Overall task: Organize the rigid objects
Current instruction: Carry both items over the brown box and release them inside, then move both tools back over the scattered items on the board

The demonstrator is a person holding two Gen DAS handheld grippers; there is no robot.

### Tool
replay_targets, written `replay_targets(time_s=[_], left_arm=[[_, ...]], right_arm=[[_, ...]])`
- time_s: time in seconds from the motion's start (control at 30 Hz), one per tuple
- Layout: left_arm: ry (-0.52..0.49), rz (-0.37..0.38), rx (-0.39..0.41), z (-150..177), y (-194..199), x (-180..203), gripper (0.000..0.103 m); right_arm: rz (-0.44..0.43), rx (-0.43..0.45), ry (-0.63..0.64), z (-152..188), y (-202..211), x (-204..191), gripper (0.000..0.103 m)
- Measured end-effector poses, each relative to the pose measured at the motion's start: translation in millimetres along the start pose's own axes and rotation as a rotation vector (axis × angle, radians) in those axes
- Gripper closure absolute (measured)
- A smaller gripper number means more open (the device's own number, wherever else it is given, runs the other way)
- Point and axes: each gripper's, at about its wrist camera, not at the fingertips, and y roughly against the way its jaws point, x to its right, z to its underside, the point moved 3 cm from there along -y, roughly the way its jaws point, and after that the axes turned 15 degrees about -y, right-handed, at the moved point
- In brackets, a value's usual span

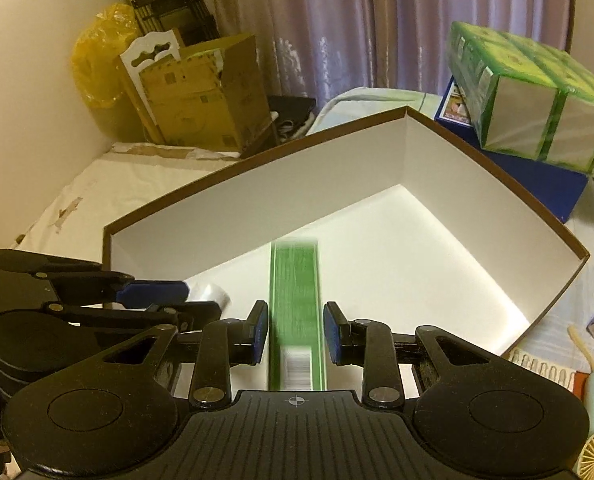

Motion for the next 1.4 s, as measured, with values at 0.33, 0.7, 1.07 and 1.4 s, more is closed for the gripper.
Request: replay_targets(time_s=[0.33,0.7,1.07,1.4], left_arm=[[0.003,0.005,-0.009,8,7,5,0.068],[0.002,-0.012,0.011,9,25,14,0.068],[0.005,-0.039,0.047,12,51,31,0.067],[0.012,-0.052,0.115,18,88,74,0.067]], right_arm=[[0.013,-0.002,0.009,6,14,4,0.048],[0.007,0.006,-0.007,15,27,5,0.048],[-0.016,0.047,-0.014,24,56,6,0.047],[-0.091,0.094,-0.01,43,112,27,0.047]])
